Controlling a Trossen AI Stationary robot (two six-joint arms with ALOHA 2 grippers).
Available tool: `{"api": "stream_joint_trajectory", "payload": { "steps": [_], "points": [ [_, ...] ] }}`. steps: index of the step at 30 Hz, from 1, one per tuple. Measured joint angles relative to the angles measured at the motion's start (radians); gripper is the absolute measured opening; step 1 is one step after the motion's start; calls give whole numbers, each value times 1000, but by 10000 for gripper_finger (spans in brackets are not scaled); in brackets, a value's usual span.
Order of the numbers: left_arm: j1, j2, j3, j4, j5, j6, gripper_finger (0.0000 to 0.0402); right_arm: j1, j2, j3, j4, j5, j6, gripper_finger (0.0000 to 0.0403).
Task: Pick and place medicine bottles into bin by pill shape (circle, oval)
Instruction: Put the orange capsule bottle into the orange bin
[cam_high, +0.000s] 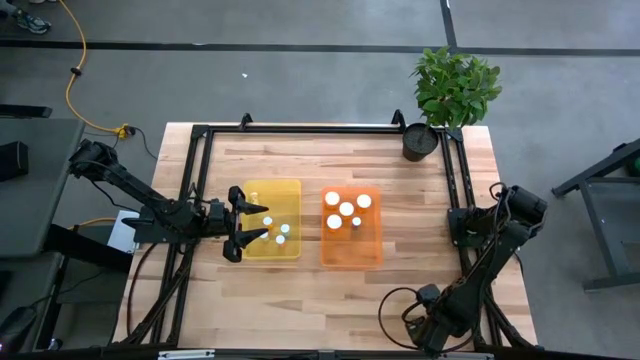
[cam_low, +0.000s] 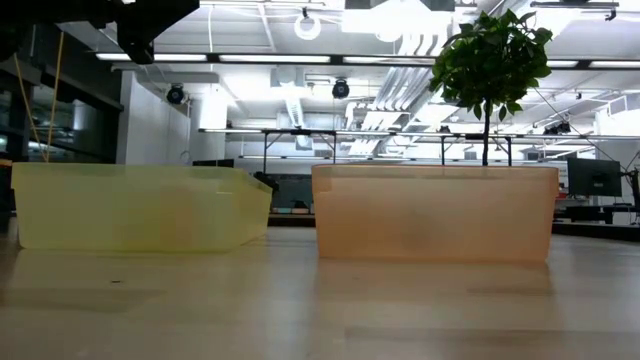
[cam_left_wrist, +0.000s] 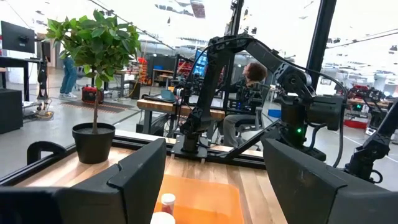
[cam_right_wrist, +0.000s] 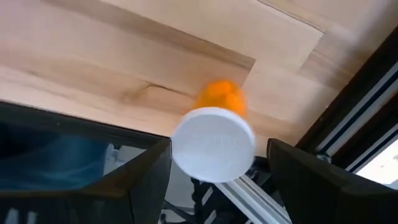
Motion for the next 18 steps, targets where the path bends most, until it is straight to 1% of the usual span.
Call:
{"api": "stream_joint_trajectory", "payload": {
  "steps": [3,6,11,13,18],
  "points": [
    [0,0,0,0,0,0,257,-1,0,0,-1,-10,-54,256],
    [0,0,0,1,0,0,257,-1,-9,0,-2,-13,-67,256],
    [0,0,0,3,0,0,257,-1,-20,0,-33,-13,-55,256],
    [0,0,0,3,0,0,257,2,-20,0,-30,-27,-44,256],
    [0,0,0,3,0,0,257,6,-20,0,-5,-18,-20,256]
  ]
}}
